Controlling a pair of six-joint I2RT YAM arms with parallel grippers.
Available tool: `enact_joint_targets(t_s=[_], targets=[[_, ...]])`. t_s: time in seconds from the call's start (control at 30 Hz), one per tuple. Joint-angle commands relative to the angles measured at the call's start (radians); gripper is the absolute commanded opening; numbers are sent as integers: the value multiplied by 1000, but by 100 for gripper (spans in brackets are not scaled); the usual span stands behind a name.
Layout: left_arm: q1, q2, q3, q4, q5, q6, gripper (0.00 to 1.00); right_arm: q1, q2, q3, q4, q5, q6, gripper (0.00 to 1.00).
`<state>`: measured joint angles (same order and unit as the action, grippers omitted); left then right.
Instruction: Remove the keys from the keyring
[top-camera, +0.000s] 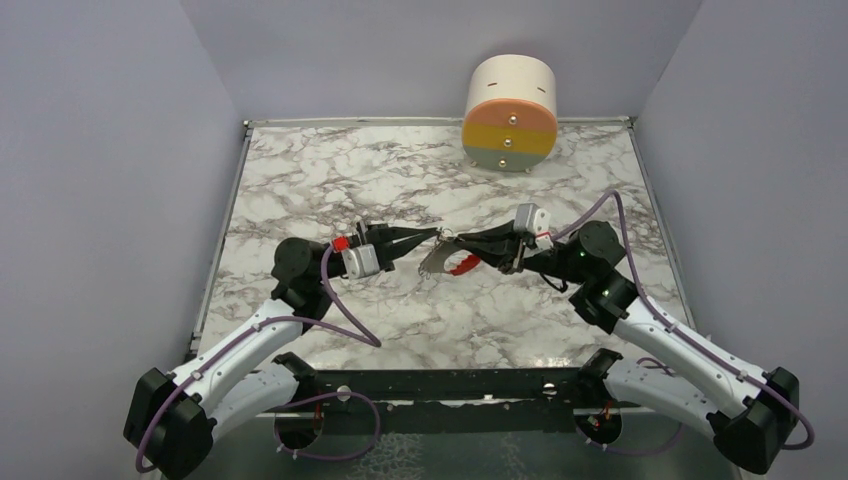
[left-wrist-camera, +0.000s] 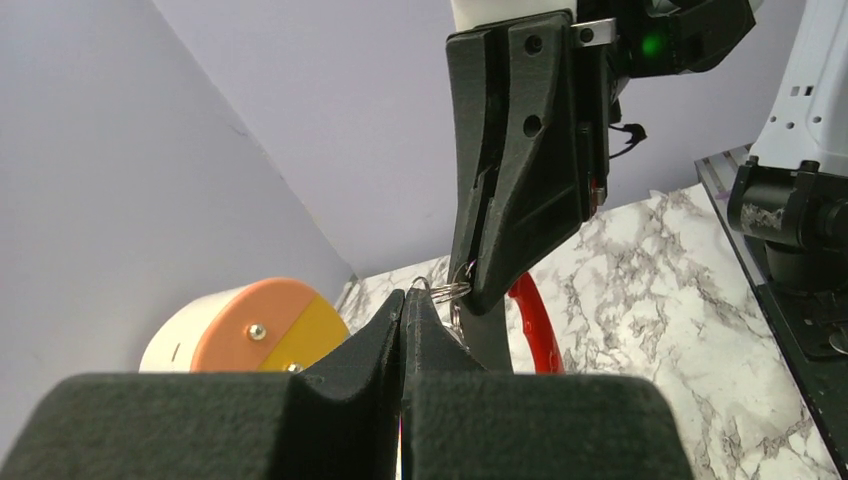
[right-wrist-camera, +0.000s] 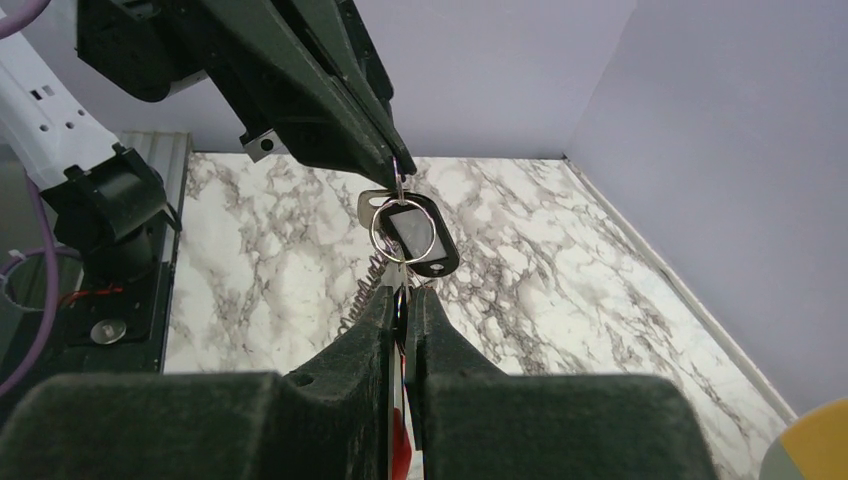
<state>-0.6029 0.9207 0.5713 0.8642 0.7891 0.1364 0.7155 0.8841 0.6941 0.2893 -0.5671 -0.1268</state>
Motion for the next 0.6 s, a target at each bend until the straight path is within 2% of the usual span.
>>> enact_joint_targets(t_s=[0.0,0.2,0.57], targets=[[6,-22,2,55,-121,2,0,2,-37,-32,22,29,-36,2],[7,-18,17,32,-216,1,0,2,-57,-65,60,26,-56,2],[6,5,35,32,-209,-14,0,2,-74,-78,94,13,-44,2]])
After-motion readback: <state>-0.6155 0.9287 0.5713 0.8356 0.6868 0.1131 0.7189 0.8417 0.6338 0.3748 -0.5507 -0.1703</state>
